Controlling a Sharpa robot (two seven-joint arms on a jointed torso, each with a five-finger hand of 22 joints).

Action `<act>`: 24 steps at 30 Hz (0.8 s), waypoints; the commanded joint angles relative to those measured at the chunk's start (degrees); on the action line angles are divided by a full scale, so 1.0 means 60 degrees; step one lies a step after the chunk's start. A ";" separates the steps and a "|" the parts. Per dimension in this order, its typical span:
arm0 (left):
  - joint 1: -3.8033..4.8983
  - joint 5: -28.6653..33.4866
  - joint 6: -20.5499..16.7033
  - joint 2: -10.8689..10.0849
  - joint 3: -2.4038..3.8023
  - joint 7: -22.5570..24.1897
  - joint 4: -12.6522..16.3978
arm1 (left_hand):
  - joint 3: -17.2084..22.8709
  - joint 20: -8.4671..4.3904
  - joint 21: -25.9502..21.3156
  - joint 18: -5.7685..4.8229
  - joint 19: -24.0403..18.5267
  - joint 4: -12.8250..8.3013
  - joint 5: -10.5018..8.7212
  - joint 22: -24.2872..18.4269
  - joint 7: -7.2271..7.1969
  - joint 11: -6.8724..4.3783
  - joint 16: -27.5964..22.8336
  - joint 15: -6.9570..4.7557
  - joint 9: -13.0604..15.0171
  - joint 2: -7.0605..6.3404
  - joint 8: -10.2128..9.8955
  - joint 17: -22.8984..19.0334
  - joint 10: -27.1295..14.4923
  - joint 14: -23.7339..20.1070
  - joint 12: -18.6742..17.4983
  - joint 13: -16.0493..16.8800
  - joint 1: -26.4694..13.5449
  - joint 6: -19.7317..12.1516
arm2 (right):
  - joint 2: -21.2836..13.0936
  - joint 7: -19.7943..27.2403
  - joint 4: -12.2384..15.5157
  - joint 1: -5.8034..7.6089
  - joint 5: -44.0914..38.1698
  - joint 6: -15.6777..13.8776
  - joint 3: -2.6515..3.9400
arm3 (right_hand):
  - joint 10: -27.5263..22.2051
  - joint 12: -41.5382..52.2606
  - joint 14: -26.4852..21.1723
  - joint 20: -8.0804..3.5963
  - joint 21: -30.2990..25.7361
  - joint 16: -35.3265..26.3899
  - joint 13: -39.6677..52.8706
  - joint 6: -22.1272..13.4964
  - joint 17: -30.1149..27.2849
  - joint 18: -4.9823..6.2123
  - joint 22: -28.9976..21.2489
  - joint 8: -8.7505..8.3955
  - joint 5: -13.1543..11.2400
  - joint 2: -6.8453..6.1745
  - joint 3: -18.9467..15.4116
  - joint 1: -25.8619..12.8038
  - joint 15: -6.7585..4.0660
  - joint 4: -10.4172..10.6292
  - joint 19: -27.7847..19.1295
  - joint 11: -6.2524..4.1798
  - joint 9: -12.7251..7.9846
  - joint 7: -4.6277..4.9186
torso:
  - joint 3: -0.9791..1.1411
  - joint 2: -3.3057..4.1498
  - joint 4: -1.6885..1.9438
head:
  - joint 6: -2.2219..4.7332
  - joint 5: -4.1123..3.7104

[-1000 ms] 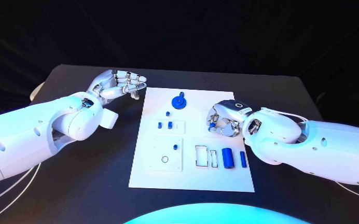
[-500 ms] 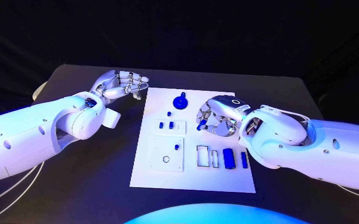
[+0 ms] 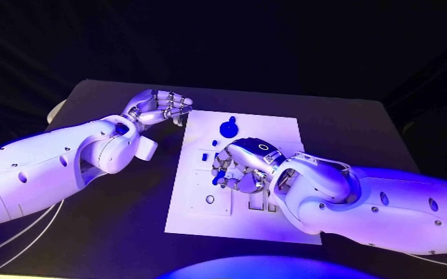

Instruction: Assemble the parts on the task board

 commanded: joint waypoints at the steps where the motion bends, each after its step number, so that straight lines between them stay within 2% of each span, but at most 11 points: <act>1: -0.0014 0.0079 0.0157 0.0027 0.0005 0.0068 0.0025 | -0.0005 -0.0008 -0.0064 0.0139 -0.0042 -0.0073 0.0041 -0.0011 0.0007 0.0017 -0.0052 -0.0008 -0.0015 0.0087 0.0021 -0.0013 -0.0070 -0.0067 0.0043 0.0004 -0.0021 0.0051 | 0.0170 0.0360 -0.0148 -0.0173 -0.0074 -0.0058 -0.0031 | 0.0603 -0.0024 0.0497 -0.0068 0.0004 0.0050 -0.0008 -0.0040 -0.0008 -0.0140 0.2071 0.0035 0.0034 0.0060 0.0374 -0.0028 -0.0062 -0.0309 0.0669 -0.0506 0.0021 0.0047 | -0.0011 0.0020 0.0002 | -0.0040 0.0126; 5: -0.0016 0.0081 0.0159 0.0035 0.0004 0.0069 0.0028 | -0.0012 -0.0008 -0.0065 0.0139 -0.0043 -0.0079 0.0039 -0.0011 0.0007 0.0018 -0.0053 -0.0008 -0.0019 0.0087 0.0025 -0.0015 -0.0076 -0.0069 0.0049 0.0005 -0.0022 0.0055 | 0.0382 0.0396 -0.0343 -0.0344 -0.0151 0.0079 -0.0074 | 0.0604 -0.0037 0.0498 -0.0067 0.0021 0.0054 -0.0005 -0.0050 -0.0004 -0.0144 0.2077 0.0039 0.0040 0.0059 0.0391 -0.0035 -0.0060 -0.0325 0.0672 -0.0503 0.0031 0.0051 | -0.0003 0.0017 -0.0016 | -0.0086 0.0229; 13: -0.0016 0.0084 0.0173 0.0050 0.0003 0.0063 0.0038 | -0.0012 -0.0008 -0.0065 0.0139 -0.0043 -0.0079 0.0039 -0.0011 0.0007 0.0018 -0.0053 -0.0008 -0.0019 0.0087 0.0025 -0.0015 -0.0076 -0.0069 0.0049 0.0005 -0.0022 0.0055 | 0.0746 0.0308 -0.0706 -0.0636 -0.0426 0.0381 -0.0138 | 0.0606 -0.0051 0.0498 -0.0065 0.0004 0.0057 -0.0002 -0.0059 0.0000 -0.0141 0.2074 0.0044 0.0045 0.0056 0.0407 -0.0044 -0.0057 -0.0342 0.0668 -0.0500 0.0043 0.0056 | 0.0008 0.0027 -0.0003 | -0.0161 0.0298; 24: -0.0016 0.0085 0.0186 0.0037 0.0003 0.0054 0.0040 | -0.0012 -0.0008 -0.0065 0.0139 -0.0043 -0.0079 0.0039 -0.0011 0.0007 0.0018 -0.0053 -0.0008 -0.0019 0.0087 0.0025 -0.0015 -0.0076 -0.0069 0.0049 0.0005 -0.0022 0.0055 | 0.0888 0.0148 -0.0866 -0.0782 -0.0689 0.0621 -0.0159 | 0.0608 -0.0058 0.0497 -0.0064 -0.0007 0.0054 -0.0001 -0.0063 -0.0006 -0.0139 0.2071 0.0047 0.0047 0.0056 0.0415 -0.0049 -0.0056 -0.0351 0.0666 -0.0497 0.0049 0.0059 | 0.0007 0.0024 -0.0010 | -0.0217 0.0316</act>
